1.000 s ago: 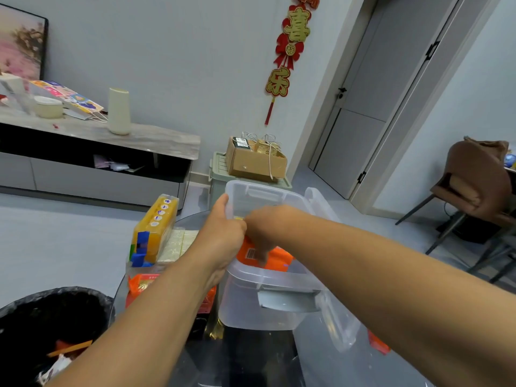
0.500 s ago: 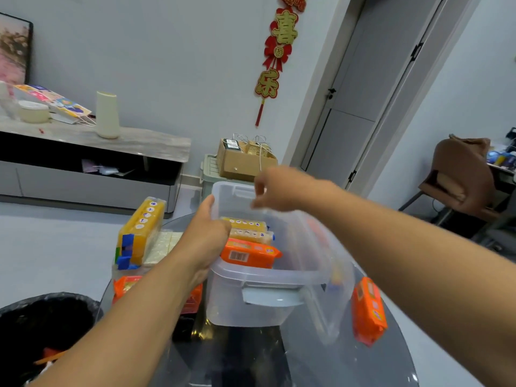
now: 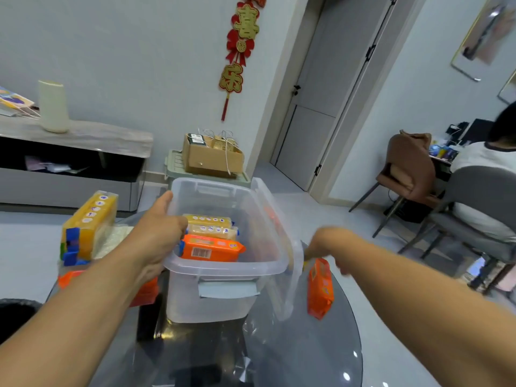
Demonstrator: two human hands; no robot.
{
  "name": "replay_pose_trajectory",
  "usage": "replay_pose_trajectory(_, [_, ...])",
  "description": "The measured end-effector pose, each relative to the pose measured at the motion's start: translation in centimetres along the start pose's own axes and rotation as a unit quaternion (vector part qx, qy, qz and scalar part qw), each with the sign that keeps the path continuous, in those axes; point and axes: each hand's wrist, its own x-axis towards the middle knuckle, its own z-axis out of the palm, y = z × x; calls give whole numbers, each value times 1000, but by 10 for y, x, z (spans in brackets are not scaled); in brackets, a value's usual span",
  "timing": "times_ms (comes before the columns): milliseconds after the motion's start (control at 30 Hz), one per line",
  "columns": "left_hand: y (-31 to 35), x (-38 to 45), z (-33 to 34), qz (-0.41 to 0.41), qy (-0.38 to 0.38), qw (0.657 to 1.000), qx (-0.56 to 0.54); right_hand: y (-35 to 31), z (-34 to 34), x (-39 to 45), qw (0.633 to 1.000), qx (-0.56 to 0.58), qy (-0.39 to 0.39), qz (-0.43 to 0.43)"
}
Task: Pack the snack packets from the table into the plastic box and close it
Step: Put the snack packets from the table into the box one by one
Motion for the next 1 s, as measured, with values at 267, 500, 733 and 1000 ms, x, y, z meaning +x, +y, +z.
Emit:
replay_pose_trajectory(267, [1, -5, -1, -6, -8, 999, -49, 11, -17, 17, 986, -59, 153, -33])
replay_pose_trajectory(500, [1, -3, 3, -18, 6, 999, -50, -47, -156, -80, 887, 117, 350, -277])
replay_pose_trajectory(733, [-4, 0, 0, -14, -2, 996, -86, -149, -67, -88, 900, -181, 98, -385])
replay_pose_trajectory(1000, [-3, -1, -1, 12, -10, 999, -31, -171, 6, -37, 842, -283, 199, -415])
